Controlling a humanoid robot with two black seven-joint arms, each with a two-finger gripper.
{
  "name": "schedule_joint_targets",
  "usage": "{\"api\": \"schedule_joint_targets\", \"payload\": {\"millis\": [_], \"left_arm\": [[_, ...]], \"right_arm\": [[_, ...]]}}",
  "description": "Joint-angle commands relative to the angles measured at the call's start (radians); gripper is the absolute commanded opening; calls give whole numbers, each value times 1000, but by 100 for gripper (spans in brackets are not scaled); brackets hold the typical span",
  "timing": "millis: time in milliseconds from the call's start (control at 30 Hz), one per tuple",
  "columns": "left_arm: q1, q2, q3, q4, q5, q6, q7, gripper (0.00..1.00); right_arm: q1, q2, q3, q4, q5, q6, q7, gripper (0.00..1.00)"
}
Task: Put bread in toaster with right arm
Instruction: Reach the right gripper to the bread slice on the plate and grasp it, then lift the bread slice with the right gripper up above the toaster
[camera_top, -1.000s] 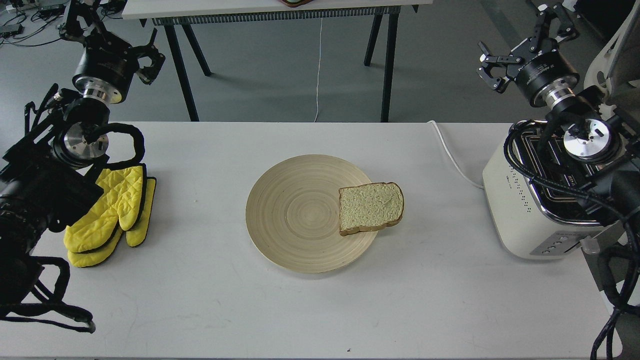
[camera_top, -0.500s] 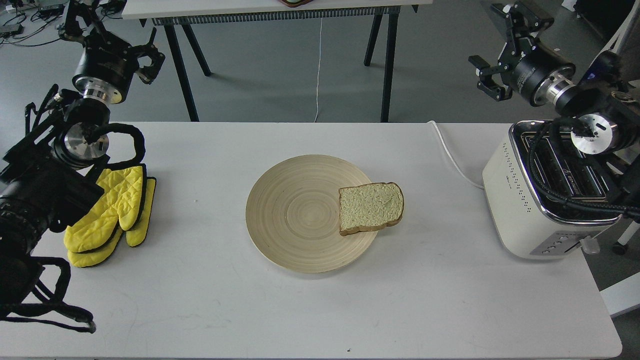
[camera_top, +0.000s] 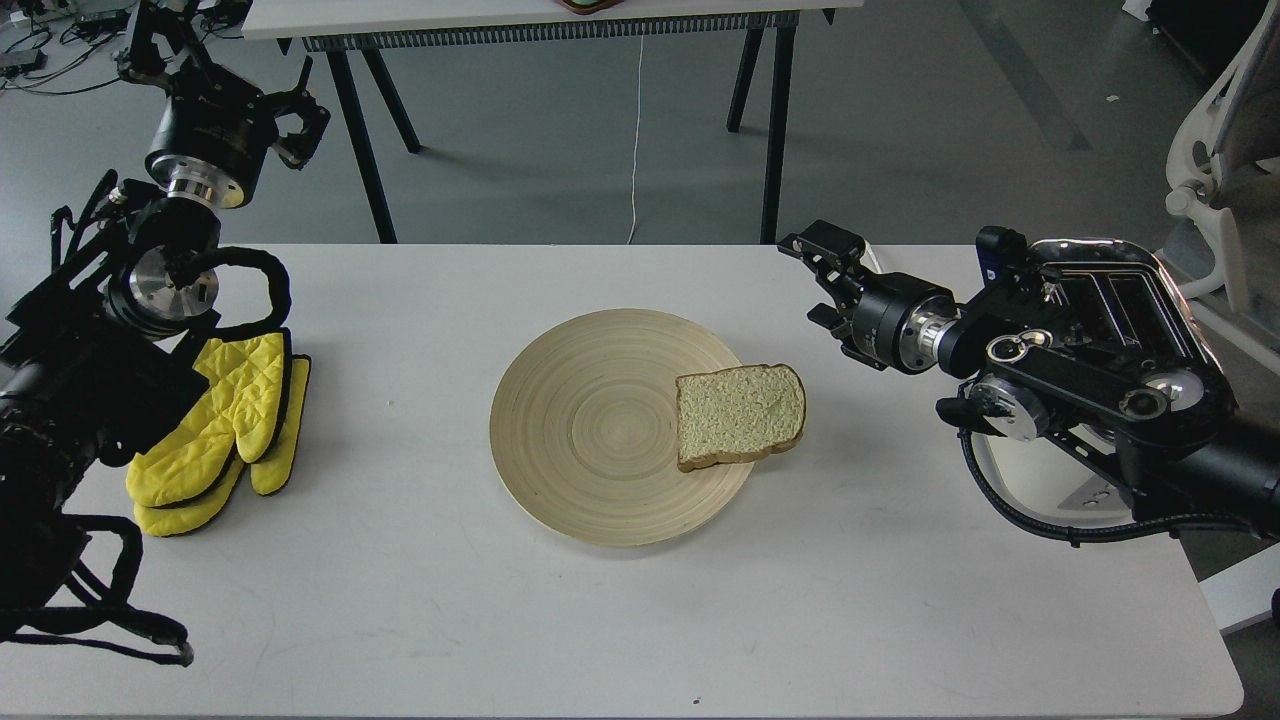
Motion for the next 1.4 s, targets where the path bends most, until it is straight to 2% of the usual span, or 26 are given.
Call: {"api": "schedule_joint_targets", "payload": {"millis": [0,200,500,633,667,767,833,1067,1167,1367], "left_arm": [[0,0,0,0,0,0,0,100],[0,0,0,0,0,0,0,100],[0,0,0,0,0,0,0,100],[0,0,0,0,0,0,0,100],[0,0,0,0,0,0,0,100],[0,0,0,0,0,0,0,100],[0,0,0,0,0,0,0,100],[0,0,0,0,0,0,0,100],[0,0,0,0,0,0,0,100],[0,0,2,0,0,0,0,100]], "right_arm": [[-5,29,-79,-8,-60,-38,-29,93],[-33,61,-197,-72,-73,-90,-42,90],[-41,71,-199,-79,-72,-124,-36,89],[-56,72,-196,-72,-70,-124,-31,73],[-59,78,-194,-68,-70,-122,-31,68],[-59,101,-199,-71,-72,-122,-31,42],[-58,103,-199,-68,-72,-121,-31,34],[-53,95,-197,-59,-72,-114,-26,18],[-45,92,-196,-40,-72,-114,-26,6],[5,5,-197,55,-93,-114,-28,6]]}}
